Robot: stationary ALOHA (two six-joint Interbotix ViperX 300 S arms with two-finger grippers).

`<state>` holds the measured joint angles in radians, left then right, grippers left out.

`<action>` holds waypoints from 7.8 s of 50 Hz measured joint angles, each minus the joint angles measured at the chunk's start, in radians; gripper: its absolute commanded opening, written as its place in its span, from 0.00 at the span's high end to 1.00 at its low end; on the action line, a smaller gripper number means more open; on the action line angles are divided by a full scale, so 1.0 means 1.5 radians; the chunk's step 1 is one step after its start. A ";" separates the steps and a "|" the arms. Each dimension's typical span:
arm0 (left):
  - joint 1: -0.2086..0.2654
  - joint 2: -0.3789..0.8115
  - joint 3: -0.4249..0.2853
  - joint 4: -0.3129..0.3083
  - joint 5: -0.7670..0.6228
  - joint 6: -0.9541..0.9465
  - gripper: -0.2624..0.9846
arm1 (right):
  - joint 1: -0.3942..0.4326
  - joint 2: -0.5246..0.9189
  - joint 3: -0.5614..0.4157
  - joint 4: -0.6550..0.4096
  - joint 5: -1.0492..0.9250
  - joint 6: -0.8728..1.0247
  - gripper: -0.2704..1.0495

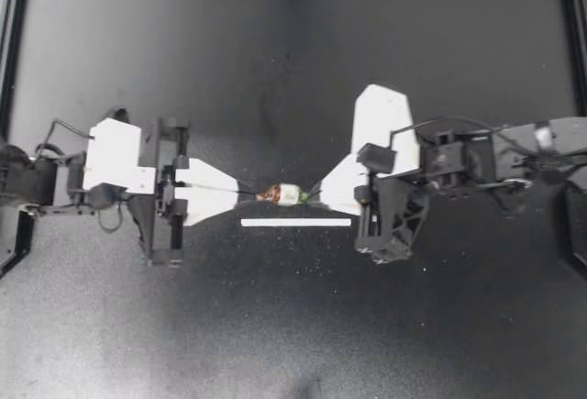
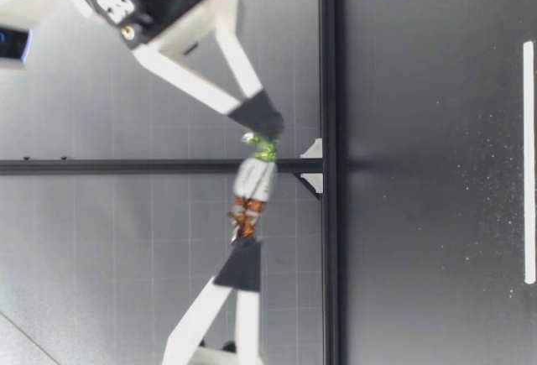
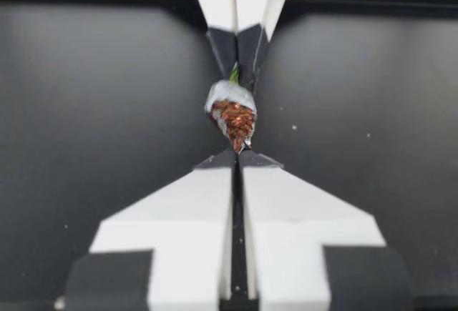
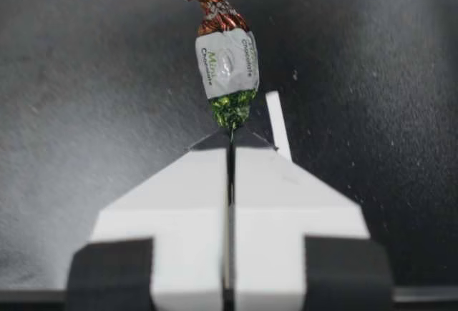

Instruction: Pick up the candy and unwrap it.

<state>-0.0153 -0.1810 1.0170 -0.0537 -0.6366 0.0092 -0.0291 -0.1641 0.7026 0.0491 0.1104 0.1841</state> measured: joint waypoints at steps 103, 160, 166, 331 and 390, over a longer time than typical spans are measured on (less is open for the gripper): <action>-0.013 -0.001 0.003 0.093 -0.028 0.040 0.92 | 0.017 0.051 0.011 -0.070 -0.258 -0.021 0.36; -0.019 -0.004 0.003 0.116 -0.040 0.036 0.90 | 0.021 0.073 0.002 -0.071 -0.253 -0.036 0.91; -0.019 -0.008 0.004 0.115 -0.039 0.030 0.84 | 0.021 0.072 0.001 -0.071 -0.253 -0.037 0.91; -0.014 -0.049 0.025 -0.111 -0.038 0.044 0.57 | -0.015 -0.077 0.139 -0.059 -0.315 -0.020 0.44; -0.013 -0.140 0.025 -0.111 -0.039 0.058 0.57 | -0.015 -0.132 0.201 -0.059 -0.492 -0.022 0.44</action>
<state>-0.0353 -0.3912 1.0538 -0.2209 -0.6949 0.0966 -0.0522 -0.3620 1.0048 -0.0399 -0.6274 0.1503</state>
